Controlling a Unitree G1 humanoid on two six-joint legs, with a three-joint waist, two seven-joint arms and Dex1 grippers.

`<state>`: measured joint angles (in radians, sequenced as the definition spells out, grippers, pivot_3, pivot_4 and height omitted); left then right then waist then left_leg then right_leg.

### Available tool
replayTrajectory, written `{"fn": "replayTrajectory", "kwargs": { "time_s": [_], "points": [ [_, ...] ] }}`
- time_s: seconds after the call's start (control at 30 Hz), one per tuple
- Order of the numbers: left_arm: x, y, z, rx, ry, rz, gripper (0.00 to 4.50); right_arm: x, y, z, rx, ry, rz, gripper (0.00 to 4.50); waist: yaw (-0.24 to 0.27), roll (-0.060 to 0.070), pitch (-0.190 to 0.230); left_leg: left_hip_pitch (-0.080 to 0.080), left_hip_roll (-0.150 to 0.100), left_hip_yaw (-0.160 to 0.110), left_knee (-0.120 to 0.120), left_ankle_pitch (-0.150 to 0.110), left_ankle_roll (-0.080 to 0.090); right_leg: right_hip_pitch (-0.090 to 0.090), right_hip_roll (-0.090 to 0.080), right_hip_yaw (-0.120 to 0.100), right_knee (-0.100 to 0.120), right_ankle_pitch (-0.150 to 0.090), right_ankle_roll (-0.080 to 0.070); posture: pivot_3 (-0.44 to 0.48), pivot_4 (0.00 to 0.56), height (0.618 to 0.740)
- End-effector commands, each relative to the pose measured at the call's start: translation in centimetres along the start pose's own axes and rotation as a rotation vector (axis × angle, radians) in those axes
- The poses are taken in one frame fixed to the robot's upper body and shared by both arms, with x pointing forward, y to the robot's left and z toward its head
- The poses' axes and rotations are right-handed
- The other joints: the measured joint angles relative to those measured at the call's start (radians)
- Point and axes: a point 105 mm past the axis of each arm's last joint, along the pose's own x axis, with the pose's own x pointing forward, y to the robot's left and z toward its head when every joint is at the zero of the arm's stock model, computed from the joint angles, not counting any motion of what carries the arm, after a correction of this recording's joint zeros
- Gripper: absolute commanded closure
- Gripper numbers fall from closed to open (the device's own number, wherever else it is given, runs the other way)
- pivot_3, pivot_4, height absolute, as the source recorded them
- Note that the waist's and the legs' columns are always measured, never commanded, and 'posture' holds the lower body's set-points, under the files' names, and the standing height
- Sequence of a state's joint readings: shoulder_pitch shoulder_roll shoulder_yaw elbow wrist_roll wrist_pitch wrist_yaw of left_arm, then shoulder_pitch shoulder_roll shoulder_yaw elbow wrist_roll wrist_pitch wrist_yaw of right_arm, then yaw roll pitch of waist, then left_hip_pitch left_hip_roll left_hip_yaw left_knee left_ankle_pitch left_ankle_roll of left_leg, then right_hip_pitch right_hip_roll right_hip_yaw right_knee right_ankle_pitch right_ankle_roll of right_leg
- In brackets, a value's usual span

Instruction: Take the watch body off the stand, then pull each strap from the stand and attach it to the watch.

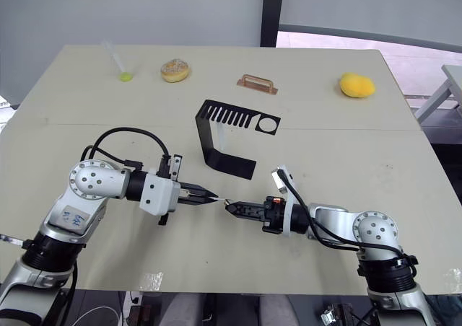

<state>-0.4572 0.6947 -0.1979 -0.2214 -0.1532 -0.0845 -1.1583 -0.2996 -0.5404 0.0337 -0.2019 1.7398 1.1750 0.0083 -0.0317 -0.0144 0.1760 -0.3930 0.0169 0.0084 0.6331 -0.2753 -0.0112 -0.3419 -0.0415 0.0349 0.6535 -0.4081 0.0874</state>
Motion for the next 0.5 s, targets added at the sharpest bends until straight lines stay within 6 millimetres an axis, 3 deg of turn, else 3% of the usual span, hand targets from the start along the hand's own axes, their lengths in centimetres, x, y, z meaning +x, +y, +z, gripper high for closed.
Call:
{"fn": "replayTrajectory", "kwargs": {
  "time_s": [0.03, 0.5],
  "points": [
    [-0.07, 0.2, 0.65, 0.024, -0.012, 0.011, 4.5, -0.1, 1.05, 0.14, -0.024, -0.01, 0.04, 2.99, 0.0, 0.0, 0.0, 0.0, 0.0, 0.0, 0.0, 0.0, 0.0, 0.0, 0.0, 0.0, 0.0, 0.0, 0.0, 0.0, 0.15, 0.74],
    [-0.31, 0.13, 0.78, 0.011, -0.015, 0.009, 4.5, 0.02, 0.83, 0.07, -0.02, -0.01, 0.033, 2.99, 0.0, 0.0, 0.0, 0.0, 0.0, 0.0, 0.0, 0.0, 0.0, 0.0, 0.0, 0.0, 0.0, 0.0, 0.0, 0.0, 0.15, 0.74]
  ]
}}
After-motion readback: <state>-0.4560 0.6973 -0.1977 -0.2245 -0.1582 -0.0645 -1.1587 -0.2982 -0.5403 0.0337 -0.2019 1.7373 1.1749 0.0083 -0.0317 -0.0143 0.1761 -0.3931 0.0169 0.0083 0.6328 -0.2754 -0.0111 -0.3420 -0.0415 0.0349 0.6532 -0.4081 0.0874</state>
